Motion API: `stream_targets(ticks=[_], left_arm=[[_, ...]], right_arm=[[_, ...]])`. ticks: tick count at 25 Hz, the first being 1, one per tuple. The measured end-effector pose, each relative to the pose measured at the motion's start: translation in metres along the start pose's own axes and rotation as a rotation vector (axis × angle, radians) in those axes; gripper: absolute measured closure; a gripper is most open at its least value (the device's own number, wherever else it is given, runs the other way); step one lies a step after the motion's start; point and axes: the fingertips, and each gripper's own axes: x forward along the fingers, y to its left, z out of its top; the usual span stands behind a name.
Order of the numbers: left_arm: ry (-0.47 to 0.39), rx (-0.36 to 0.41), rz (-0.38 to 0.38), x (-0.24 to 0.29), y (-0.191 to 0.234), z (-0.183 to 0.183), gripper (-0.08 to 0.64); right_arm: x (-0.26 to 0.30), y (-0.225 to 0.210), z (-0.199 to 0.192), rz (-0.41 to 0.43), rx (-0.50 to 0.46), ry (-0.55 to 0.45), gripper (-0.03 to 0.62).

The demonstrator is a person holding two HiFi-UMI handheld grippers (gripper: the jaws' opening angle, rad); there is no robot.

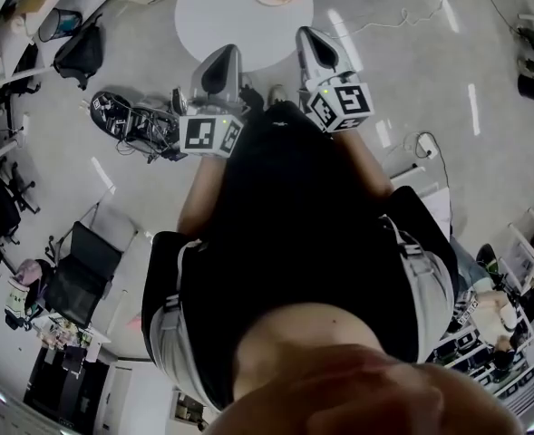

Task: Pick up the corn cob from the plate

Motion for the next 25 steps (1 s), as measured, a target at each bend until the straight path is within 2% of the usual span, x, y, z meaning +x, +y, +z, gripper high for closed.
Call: stream_targets(ticks=[6, 25], left_arm=[[0.011, -0.006, -0.002, 0.011, 0.011, -0.001, 0.558], [0.077, -0.035, -0.065, 0.109, 0.075, -0.010, 0.558]], right_arm=[[0.018, -0.006, -0.002, -0.008, 0.004, 0.009, 0.586], [0.105, -0.057, -0.018, -0.073, 0.008, 0.072, 0.586]])
